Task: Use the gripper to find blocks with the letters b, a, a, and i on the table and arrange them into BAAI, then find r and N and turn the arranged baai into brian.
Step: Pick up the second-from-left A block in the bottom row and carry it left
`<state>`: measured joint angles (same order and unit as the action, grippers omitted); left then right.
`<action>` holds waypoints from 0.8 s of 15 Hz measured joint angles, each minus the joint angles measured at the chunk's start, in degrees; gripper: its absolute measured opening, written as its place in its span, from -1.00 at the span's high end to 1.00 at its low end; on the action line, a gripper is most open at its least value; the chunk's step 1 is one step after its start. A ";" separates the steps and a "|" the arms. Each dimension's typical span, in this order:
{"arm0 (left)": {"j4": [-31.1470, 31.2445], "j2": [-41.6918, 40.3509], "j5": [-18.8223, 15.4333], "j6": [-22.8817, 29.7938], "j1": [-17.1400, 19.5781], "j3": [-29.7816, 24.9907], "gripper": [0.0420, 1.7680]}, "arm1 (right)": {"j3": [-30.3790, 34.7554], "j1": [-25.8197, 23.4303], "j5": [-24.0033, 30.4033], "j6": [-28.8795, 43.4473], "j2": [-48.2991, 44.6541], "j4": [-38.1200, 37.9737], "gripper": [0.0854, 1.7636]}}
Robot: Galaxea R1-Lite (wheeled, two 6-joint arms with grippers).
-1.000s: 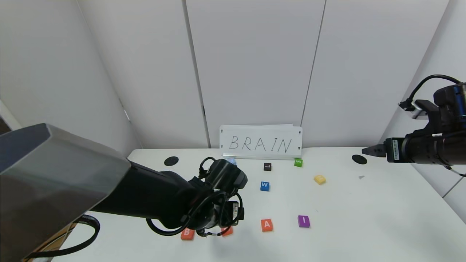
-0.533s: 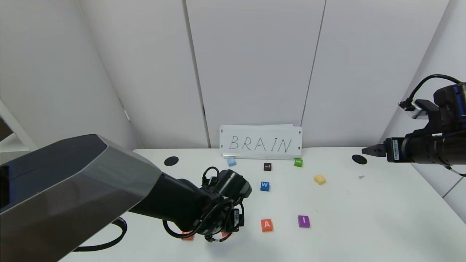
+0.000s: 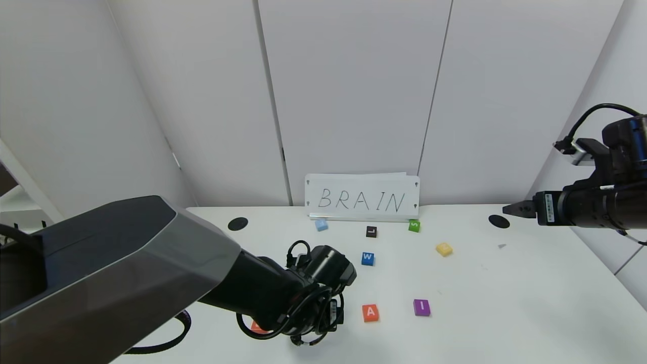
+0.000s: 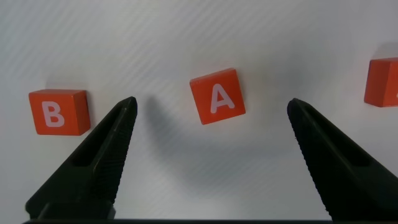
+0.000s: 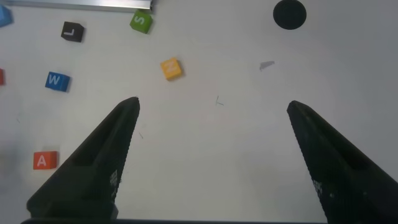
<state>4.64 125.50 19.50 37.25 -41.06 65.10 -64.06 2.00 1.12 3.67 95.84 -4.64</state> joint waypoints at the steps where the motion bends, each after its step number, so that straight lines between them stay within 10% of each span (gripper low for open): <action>1: 0.00 0.21 -0.21 0.05 -0.04 -0.02 -0.94 | 0.00 -0.05 -0.01 0.02 -0.01 0.02 -0.94; 12: -3.86 2.41 -0.55 1.41 0.18 -0.77 -0.94 | 0.00 -0.10 -0.01 0.02 0.07 0.09 -0.94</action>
<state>0.78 127.92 18.96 38.67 -40.88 64.33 -64.06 1.90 1.11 3.69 95.92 -4.56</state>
